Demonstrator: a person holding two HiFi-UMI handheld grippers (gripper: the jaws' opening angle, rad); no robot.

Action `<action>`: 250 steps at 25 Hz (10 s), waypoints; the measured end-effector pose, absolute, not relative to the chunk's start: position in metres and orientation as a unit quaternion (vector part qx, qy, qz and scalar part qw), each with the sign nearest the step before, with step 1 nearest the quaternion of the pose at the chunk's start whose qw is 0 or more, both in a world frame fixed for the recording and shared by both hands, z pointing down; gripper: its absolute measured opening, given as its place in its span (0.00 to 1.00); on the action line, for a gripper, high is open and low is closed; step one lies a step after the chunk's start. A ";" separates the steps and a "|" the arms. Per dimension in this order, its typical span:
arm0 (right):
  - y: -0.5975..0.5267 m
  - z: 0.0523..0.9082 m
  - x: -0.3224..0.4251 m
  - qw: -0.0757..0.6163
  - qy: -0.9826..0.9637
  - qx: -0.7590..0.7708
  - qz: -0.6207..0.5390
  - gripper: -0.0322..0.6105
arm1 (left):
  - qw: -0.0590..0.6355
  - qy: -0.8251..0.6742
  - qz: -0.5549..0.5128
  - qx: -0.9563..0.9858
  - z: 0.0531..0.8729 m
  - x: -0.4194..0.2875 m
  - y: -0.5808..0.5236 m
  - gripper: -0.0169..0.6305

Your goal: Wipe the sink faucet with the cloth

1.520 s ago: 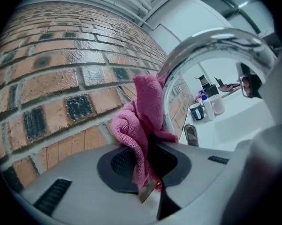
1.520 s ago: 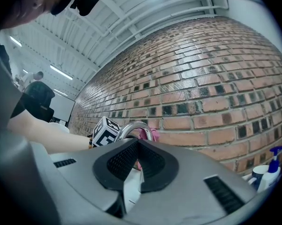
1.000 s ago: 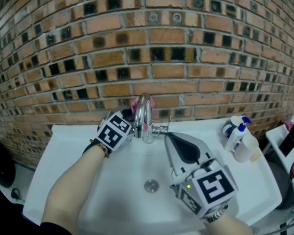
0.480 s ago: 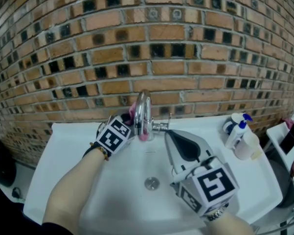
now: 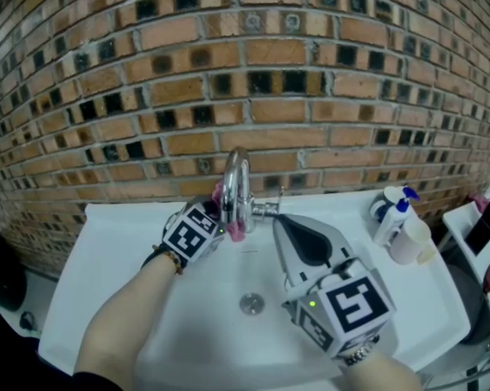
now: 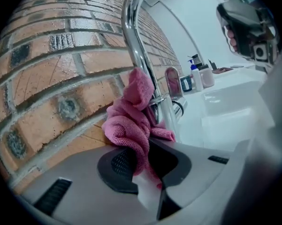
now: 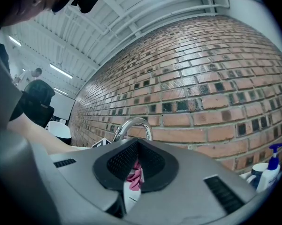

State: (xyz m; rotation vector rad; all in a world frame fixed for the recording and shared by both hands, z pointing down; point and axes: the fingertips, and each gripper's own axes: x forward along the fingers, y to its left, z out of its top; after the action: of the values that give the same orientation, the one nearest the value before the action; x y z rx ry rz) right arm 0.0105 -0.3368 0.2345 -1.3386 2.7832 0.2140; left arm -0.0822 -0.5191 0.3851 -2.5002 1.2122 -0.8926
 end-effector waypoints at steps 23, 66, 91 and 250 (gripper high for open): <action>-0.351 0.255 0.014 -0.001 0.893 -0.446 0.055 0.07 | 0.085 0.403 -0.316 -0.855 0.402 -0.087 -0.485 0.12; -0.292 0.291 -0.043 -0.082 0.987 -0.137 0.020 0.30 | 0.269 0.315 -0.144 -0.899 0.308 -0.045 -0.295 0.19; -0.351 0.208 -0.035 -0.005 0.915 -0.361 0.180 0.23 | 0.232 0.420 -0.073 -0.874 0.294 -0.094 -0.316 0.05; -0.490 0.328 0.060 -0.156 0.814 -0.559 0.032 0.19 | 0.194 0.441 -0.117 -0.869 0.324 -0.091 -0.335 0.04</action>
State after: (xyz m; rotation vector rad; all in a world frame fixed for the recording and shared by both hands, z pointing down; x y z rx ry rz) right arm 0.0601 -0.4895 0.3285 -1.9558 2.8464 0.1122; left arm -0.0907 -0.3347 0.3239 -2.4369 1.2360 -0.3275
